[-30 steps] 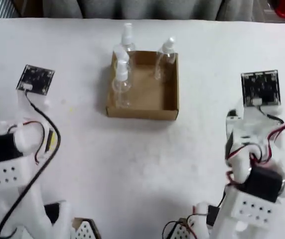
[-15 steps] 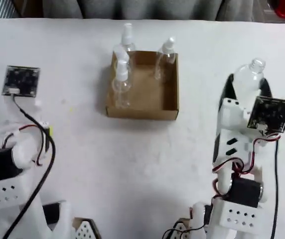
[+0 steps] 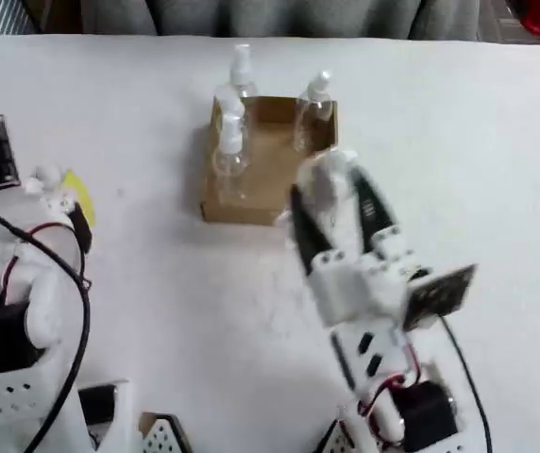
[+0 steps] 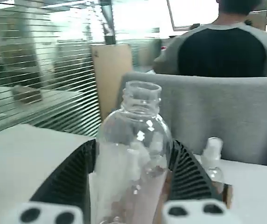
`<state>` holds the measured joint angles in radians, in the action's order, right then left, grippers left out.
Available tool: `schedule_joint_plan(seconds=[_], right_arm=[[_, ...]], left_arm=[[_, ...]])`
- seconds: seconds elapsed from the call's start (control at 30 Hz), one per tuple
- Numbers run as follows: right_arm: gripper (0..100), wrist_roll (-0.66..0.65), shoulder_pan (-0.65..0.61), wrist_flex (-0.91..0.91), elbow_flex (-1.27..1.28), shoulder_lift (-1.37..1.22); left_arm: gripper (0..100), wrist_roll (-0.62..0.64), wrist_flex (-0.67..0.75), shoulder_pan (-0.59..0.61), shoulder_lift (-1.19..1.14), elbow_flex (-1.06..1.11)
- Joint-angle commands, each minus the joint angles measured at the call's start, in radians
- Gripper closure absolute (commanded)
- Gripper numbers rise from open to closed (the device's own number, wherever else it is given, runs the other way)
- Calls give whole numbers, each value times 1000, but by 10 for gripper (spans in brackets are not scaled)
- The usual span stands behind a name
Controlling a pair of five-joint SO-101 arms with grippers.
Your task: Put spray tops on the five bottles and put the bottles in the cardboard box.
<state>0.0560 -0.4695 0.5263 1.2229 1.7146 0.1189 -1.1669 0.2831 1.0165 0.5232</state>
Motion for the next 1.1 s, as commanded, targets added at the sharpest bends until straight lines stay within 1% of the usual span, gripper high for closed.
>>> schedule_joint_plan(seconds=[0.0, 0.1, 0.2, 0.37, 0.4, 0.47, 0.57, 0.63, 0.77, 0.9, 0.97, 1.07], right_arm=[[984, -72, -124, -24, 63, 68], [984, -118, -219, -24, 126, 91], [984, -121, -268, -24, 161, 87], [984, -123, -302, -24, 203, 87], [984, -123, -306, -24, 212, 87], [984, -121, -314, -24, 232, 87], [984, -124, -326, -24, 262, 88], [984, -124, -328, -24, 276, 88], [984, -121, -323, -22, 282, 88], [984, -120, -323, -21, 284, 88], [984, -120, -323, -21, 293, 88], [984, -123, -323, -22, 315, 88]], left_arm=[[980, 28, 68, -13, 22, -109], [980, 31, 69, -18, 16, -216], [980, 35, 71, -19, 15, -334], [980, 41, 195, -19, 13, -473], [980, 64, 215, -22, 13, -489], [980, 160, 230, -58, 1, -519], [980, 318, 218, -137, -53, -574], [980, 370, 186, -185, -93, -612], [980, 365, 91, -297, -156, -690], [980, 227, -14, -430, -200, -717], [980, 198, -51, -470, -209, -713], [980, 192, -75, -498, -213, -713]])
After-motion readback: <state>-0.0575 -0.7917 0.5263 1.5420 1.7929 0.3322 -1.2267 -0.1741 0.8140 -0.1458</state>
